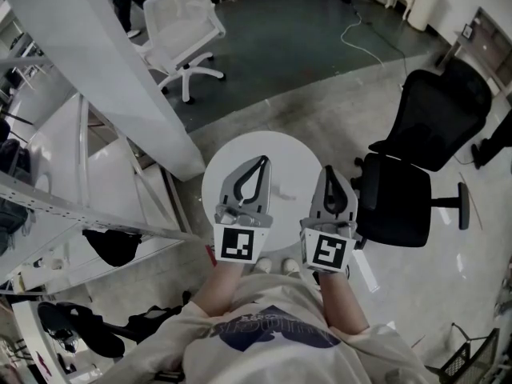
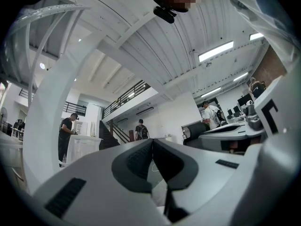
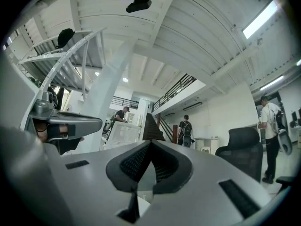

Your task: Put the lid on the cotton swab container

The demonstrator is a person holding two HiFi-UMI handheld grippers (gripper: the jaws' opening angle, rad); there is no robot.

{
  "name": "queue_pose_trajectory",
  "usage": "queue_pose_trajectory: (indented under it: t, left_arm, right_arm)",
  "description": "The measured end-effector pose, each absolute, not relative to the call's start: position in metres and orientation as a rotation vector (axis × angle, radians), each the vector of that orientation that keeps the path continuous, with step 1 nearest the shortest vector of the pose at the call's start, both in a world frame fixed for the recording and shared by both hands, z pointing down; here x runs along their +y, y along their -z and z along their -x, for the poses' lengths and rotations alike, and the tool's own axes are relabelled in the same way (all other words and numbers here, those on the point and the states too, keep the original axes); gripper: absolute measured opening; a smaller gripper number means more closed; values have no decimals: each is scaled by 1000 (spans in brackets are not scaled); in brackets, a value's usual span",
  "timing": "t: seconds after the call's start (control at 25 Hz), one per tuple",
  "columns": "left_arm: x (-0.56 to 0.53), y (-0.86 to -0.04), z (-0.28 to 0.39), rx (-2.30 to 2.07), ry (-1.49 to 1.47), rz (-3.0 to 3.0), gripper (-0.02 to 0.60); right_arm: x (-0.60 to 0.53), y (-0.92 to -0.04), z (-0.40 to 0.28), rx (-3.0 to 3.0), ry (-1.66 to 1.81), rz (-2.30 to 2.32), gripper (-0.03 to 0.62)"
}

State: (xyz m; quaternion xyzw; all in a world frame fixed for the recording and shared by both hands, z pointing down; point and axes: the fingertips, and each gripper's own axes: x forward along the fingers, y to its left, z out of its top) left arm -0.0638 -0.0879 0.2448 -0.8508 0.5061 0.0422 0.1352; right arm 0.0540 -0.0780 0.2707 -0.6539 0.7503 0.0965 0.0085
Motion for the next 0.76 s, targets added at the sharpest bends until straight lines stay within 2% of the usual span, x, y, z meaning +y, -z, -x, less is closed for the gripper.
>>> queue_pose_trajectory:
  t: [0.76]
  left_arm:
    - [-92, -248, 68, 1482, -118, 2469, 0]
  right_arm:
    - [-81, -270, -53, 2338, -296, 2056, 8]
